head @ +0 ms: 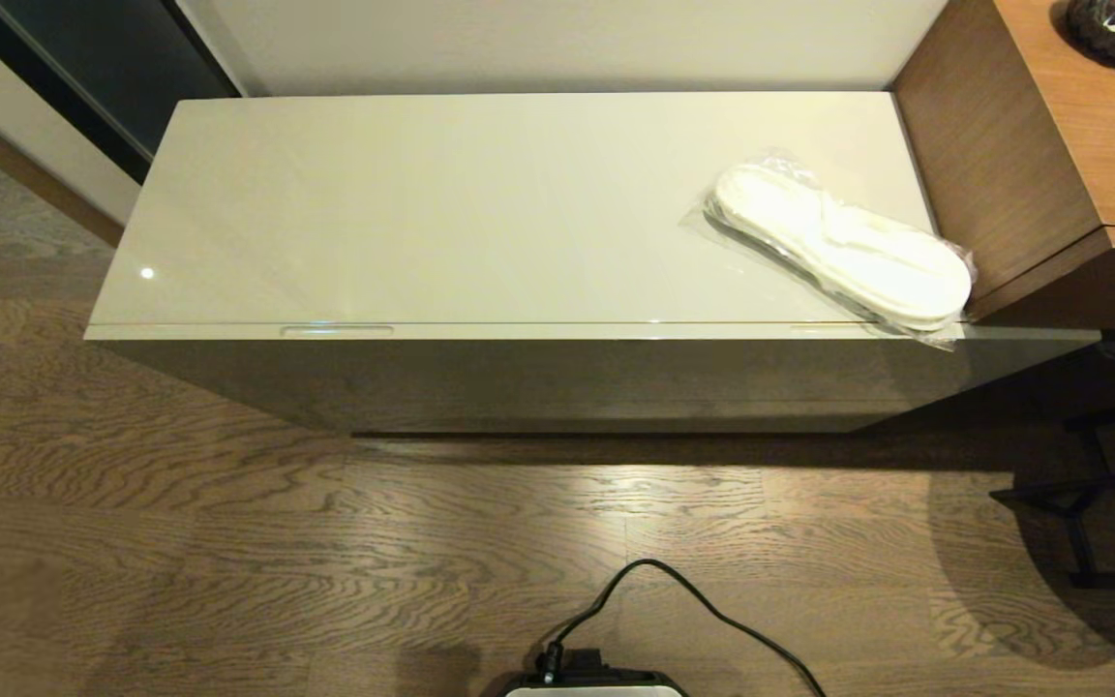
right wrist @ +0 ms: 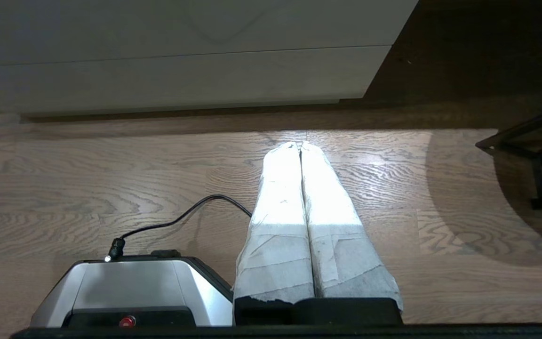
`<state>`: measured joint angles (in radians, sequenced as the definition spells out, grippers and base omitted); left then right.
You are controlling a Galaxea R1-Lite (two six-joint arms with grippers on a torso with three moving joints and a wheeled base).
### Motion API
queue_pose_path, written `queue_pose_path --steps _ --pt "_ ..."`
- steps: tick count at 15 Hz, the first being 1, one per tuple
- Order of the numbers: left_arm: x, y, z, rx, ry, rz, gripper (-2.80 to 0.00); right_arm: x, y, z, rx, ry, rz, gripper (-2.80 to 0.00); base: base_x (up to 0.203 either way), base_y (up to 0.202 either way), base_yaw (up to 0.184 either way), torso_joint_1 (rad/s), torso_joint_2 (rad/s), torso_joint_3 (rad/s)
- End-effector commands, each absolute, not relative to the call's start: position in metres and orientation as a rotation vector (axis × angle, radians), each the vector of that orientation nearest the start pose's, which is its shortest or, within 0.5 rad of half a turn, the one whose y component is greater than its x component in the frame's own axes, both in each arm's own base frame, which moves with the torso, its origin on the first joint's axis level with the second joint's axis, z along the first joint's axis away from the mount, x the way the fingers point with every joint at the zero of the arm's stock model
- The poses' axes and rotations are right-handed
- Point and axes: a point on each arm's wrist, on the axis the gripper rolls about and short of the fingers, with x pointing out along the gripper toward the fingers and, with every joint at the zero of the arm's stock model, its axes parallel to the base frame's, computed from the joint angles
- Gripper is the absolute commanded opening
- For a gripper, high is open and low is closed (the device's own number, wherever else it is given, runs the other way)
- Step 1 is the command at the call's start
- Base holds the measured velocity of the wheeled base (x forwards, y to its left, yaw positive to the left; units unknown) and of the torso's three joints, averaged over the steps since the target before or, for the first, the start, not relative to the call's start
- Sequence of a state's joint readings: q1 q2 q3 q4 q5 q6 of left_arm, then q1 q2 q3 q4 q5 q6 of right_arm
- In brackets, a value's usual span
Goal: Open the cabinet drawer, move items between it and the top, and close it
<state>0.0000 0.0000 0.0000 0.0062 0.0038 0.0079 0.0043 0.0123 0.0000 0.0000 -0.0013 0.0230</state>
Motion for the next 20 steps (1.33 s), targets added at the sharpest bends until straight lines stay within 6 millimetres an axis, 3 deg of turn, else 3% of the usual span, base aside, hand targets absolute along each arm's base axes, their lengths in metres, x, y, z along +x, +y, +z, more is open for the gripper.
queue_pose_path --steps 1,20 --pt "-0.0227 0.0001 0.0749 0.008 0.008 0.005 -2.8 -0.0217 -0.0001 0.0749 0.023 0.015 0.003 -2.8 0.0 0.0 0.0 0.0 0.0 0.0" --pt "-0.0227 0.0001 0.0749 0.008 0.008 0.005 -2.8 -0.0217 -0.0001 0.0749 0.023 0.015 0.003 -2.8 0.0 0.0 0.0 0.0 0.0 0.0"
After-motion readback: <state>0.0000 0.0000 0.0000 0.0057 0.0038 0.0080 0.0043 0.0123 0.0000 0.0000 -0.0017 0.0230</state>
